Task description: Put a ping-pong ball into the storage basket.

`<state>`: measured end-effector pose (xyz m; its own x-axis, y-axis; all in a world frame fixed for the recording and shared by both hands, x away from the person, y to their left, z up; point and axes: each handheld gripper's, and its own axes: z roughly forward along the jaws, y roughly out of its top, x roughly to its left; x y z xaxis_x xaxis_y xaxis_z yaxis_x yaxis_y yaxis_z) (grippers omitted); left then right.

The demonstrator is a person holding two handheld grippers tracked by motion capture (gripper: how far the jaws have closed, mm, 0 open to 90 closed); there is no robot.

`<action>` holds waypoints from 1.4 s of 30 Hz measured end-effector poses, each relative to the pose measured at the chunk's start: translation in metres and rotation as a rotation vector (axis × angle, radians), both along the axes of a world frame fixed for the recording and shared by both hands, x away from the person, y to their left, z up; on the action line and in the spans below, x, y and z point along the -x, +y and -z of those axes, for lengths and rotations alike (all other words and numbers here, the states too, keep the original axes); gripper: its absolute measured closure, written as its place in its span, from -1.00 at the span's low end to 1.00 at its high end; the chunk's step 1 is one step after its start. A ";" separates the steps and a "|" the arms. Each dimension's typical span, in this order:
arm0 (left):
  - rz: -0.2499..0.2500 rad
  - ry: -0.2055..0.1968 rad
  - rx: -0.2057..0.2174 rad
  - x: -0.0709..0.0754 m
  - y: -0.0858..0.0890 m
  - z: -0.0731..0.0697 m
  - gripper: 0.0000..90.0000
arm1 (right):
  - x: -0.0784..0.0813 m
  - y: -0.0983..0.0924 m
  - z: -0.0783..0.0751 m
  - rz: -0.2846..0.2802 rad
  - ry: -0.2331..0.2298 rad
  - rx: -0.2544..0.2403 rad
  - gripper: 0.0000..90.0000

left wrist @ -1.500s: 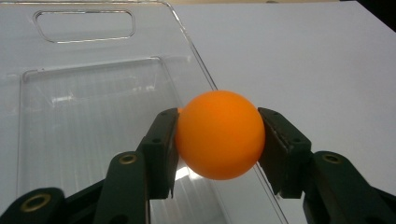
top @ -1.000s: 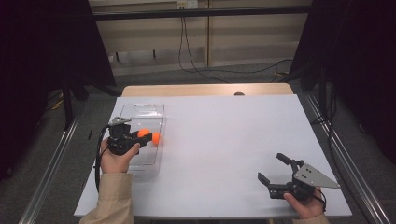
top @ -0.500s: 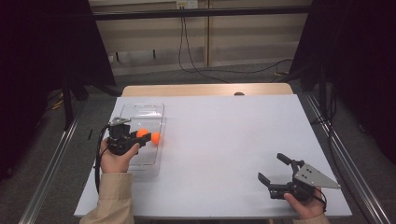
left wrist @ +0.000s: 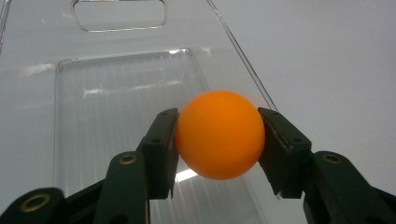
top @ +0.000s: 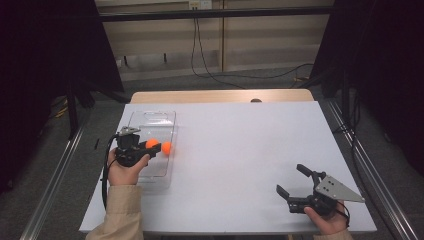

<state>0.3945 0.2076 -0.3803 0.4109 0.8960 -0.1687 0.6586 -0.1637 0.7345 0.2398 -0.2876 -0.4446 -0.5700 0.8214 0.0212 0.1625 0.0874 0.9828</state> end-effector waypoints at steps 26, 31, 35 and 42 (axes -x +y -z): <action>-0.019 0.002 -0.028 -0.002 0.001 0.006 0.12 | 0.000 -0.001 0.000 0.002 0.000 -0.001 -0.92; -0.023 0.000 -0.029 -0.002 0.001 0.006 0.12 | 0.000 0.000 0.000 0.002 0.000 -0.001 -0.92; -0.023 -0.002 -0.031 -0.002 0.001 0.006 0.12 | 0.000 -0.001 0.000 0.003 0.000 -0.001 -0.92; -0.027 -0.010 -0.030 0.000 0.002 0.005 -0.04 | -0.001 0.001 0.000 0.000 -0.001 0.002 -0.92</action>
<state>0.3947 0.2099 -0.3857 0.3879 0.9113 -0.1380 0.6558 -0.1677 0.7360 0.2408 -0.2870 -0.4446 -0.5700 0.8215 0.0188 0.1612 0.0894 0.9829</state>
